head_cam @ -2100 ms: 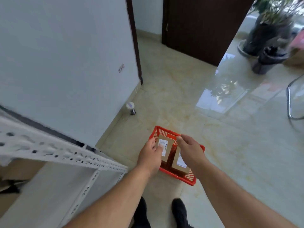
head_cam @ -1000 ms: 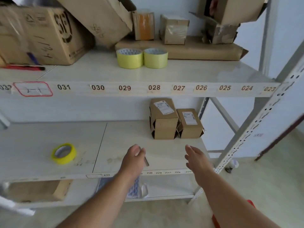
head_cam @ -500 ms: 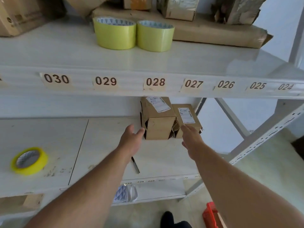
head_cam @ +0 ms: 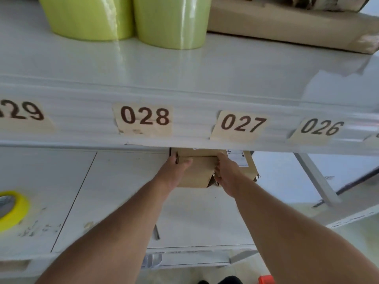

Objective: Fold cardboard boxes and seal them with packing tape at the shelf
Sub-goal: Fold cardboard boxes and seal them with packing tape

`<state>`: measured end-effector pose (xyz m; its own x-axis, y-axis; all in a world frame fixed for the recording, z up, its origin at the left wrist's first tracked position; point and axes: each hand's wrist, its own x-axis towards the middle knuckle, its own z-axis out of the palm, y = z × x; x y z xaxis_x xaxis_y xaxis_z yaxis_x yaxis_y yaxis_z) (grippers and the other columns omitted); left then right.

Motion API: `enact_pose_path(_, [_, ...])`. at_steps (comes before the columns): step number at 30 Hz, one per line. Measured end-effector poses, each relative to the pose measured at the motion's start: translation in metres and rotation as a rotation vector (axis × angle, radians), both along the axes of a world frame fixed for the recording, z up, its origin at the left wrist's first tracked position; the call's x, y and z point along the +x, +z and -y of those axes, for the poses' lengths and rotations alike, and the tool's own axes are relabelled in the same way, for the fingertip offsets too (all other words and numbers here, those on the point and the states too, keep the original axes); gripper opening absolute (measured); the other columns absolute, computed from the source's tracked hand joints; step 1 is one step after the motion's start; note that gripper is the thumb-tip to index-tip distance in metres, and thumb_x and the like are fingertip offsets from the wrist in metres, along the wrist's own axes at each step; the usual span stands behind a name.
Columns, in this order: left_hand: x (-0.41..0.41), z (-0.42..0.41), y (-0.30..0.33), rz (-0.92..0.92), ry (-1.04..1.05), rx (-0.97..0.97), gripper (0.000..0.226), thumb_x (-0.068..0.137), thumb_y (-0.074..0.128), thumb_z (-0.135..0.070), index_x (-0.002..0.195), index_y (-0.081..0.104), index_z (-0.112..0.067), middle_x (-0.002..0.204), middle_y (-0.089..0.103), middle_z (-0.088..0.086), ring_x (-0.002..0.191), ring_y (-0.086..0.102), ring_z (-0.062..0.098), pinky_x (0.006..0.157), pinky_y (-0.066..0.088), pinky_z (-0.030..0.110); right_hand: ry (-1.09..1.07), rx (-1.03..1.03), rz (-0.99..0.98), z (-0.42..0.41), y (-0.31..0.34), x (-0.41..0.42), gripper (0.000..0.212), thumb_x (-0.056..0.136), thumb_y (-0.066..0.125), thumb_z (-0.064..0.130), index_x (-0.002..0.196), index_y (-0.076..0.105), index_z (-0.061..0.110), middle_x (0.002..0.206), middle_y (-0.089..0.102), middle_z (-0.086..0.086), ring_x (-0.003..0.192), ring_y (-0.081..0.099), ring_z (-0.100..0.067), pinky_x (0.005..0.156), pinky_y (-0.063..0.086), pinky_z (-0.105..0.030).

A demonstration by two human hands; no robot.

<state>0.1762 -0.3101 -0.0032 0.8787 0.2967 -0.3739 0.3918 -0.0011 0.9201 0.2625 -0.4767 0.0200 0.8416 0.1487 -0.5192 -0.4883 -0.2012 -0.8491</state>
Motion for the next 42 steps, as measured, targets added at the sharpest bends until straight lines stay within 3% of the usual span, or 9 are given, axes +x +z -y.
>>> enact_pose_path(4, [-0.025, -0.002, 0.014, 0.066, 0.034, -0.055, 0.037, 0.092, 0.069, -0.043, 0.128, 0.06, -0.043, 0.121, 0.071, -0.018, 0.116, 0.065, 0.007, 0.097, 0.05, 0.032, 0.051, -0.127, 0.141, -0.006, 0.015, -0.027, 0.035, 0.107, 0.04, 0.047, 0.088, 0.06, 0.025, 0.082, 0.053, 0.0, 0.077, 0.05, -0.02, 0.077, 0.048, -0.035])
enact_pose_path(8, [-0.086, -0.02, 0.031, 0.058, 0.134, -0.007, 0.012, 0.099, 0.063, -0.043, 0.112, 0.062, -0.042, 0.111, 0.07, -0.023, 0.107, 0.063, -0.001, 0.102, 0.05, 0.037, 0.109, -0.23, 0.274, -0.018, 0.035, -0.095, 0.039, 0.108, 0.037, 0.048, 0.089, 0.061, 0.023, 0.081, 0.057, 0.003, 0.08, 0.053, -0.022, 0.069, 0.041, -0.035])
enact_pose_path(12, [-0.168, -0.059, 0.035, -0.045, 0.22, 0.068, 0.045, 0.086, 0.059, -0.071, 0.12, 0.055, -0.042, 0.117, 0.065, -0.017, 0.11, 0.062, 0.009, 0.104, 0.052, 0.049, 0.206, -0.202, 0.265, -0.049, 0.041, -0.18, 0.037, 0.107, 0.044, 0.046, 0.1, 0.066, 0.018, 0.085, 0.065, 0.0, 0.082, 0.059, -0.021, 0.076, 0.047, -0.038])
enact_pose_path(15, [-0.231, -0.091, 0.026, -0.107, 0.26, 0.125, 0.037, 0.095, 0.053, -0.068, 0.12, 0.054, -0.042, 0.114, 0.065, -0.015, 0.107, 0.062, 0.012, 0.102, 0.053, 0.049, 0.262, -0.2, 0.146, -0.08, 0.029, -0.236, 0.033, 0.107, 0.043, 0.042, 0.101, 0.065, 0.019, 0.098, 0.069, -0.005, 0.094, 0.065, -0.025, 0.087, 0.054, -0.045])
enact_pose_path(19, [-0.286, -0.119, 0.002, -0.21, 0.313, 0.184, 0.031, 0.098, 0.053, -0.062, 0.12, 0.054, -0.04, 0.112, 0.064, -0.013, 0.106, 0.064, 0.018, 0.099, 0.055, 0.048, 0.325, -0.231, 0.046, -0.115, -0.004, -0.279, 0.033, 0.106, 0.042, 0.038, 0.095, 0.064, 0.016, 0.095, 0.066, -0.009, 0.087, 0.06, -0.026, 0.094, 0.052, -0.055])
enact_pose_path(28, [-0.299, -0.157, -0.055, -0.323, 0.302, -0.008, 0.022, 0.1, 0.059, -0.052, 0.106, 0.056, -0.031, 0.112, 0.063, -0.008, 0.109, 0.062, 0.019, 0.103, 0.053, 0.051, 0.465, -0.356, -0.091, -0.15, -0.051, -0.285, 0.029, 0.107, 0.042, 0.025, 0.115, 0.064, 0.007, 0.105, 0.065, -0.013, 0.086, 0.055, -0.019, 0.068, 0.041, -0.031])
enact_pose_path(36, [-0.287, -0.171, -0.081, -0.432, 0.281, -0.005, 0.03, 0.099, 0.057, -0.052, 0.115, 0.056, -0.027, 0.115, 0.064, -0.004, 0.109, 0.062, 0.018, 0.104, 0.052, 0.051, 0.466, -0.331, -0.18, -0.159, -0.072, -0.266, 0.038, 0.103, 0.053, 0.048, 0.129, 0.062, 0.022, 0.112, 0.067, 0.008, 0.102, 0.062, -0.011, 0.089, 0.05, -0.033])
enact_pose_path(38, [-0.285, -0.171, -0.078, -0.412, 0.311, -0.089, 0.027, 0.104, 0.052, -0.047, 0.118, 0.055, -0.025, 0.118, 0.062, -0.004, 0.11, 0.061, 0.015, 0.104, 0.052, 0.049, 0.485, -0.347, -0.079, -0.159, -0.065, -0.269, 0.044, 0.099, 0.052, 0.058, 0.129, 0.065, 0.028, 0.111, 0.069, 0.016, 0.103, 0.063, -0.007, 0.097, 0.052, -0.036])
enact_pose_path(42, [-0.277, -0.171, -0.08, -0.424, 0.617, -0.527, 0.02, 0.11, 0.045, -0.023, 0.112, 0.061, -0.012, 0.112, 0.066, 0.009, 0.107, 0.064, 0.024, 0.098, 0.055, 0.051, 0.66, -0.571, 0.381, -0.162, -0.029, -0.285, 0.05, 0.1, 0.044, 0.063, 0.139, 0.06, 0.037, 0.13, 0.053, 0.026, 0.125, 0.049, -0.008, 0.108, 0.041, -0.027])
